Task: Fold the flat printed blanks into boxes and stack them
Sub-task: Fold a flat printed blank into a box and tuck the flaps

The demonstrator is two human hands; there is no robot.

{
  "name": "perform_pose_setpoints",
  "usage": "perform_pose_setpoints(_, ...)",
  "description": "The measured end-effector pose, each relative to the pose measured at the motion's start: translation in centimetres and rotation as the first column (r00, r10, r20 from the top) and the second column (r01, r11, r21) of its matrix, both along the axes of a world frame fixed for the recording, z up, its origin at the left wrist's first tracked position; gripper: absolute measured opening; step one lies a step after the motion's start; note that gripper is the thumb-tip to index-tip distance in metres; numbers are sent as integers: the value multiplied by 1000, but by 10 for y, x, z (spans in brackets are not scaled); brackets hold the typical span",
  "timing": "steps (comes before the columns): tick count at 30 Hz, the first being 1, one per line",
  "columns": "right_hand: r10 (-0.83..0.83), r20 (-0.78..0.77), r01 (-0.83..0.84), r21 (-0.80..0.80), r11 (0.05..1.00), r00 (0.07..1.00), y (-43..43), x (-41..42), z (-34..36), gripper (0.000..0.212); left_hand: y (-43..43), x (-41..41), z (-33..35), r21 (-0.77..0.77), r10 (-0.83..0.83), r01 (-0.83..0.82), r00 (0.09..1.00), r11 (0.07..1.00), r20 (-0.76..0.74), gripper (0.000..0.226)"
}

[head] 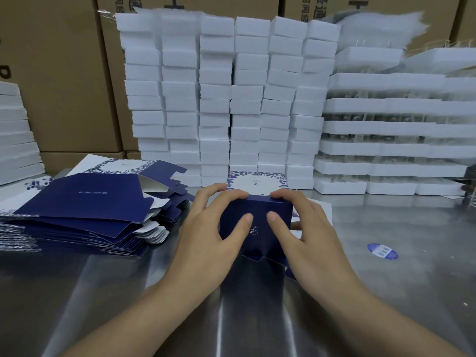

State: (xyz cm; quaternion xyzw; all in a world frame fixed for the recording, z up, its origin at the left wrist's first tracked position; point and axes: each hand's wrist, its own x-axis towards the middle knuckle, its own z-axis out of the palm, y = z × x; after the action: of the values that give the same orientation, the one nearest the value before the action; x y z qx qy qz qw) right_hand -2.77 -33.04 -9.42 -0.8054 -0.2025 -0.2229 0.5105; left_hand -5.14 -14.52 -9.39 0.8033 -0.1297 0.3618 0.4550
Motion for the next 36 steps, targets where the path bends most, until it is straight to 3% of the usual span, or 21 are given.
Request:
perform_pose_setpoints(7,32,30,-32,5,999,999,1,2,1,17,-3,-2,6,44,47,-48,999,998,20,7)
perform_pose_setpoints(14,15,87,-7,-89,996,996,4,1,2,10,-4,-3,5,25,-31,32,998,999,-56,10)
perform_pose_setpoints(23,40,40,-39,-29,999,998,3,1,0,10,-3,-1,5,21,-12,13,999,1000,-31,13)
perform_pose_setpoints(30,16,83,-16,-6,1000,996,1,7,-3,14,2,0,7,-69,-10,12,1000,998,17,8)
perform_pose_setpoints(36,11,45,-13,35,999,999,1,2,2,20,4,3,6,-106,19,-18,1000,994,4,17)
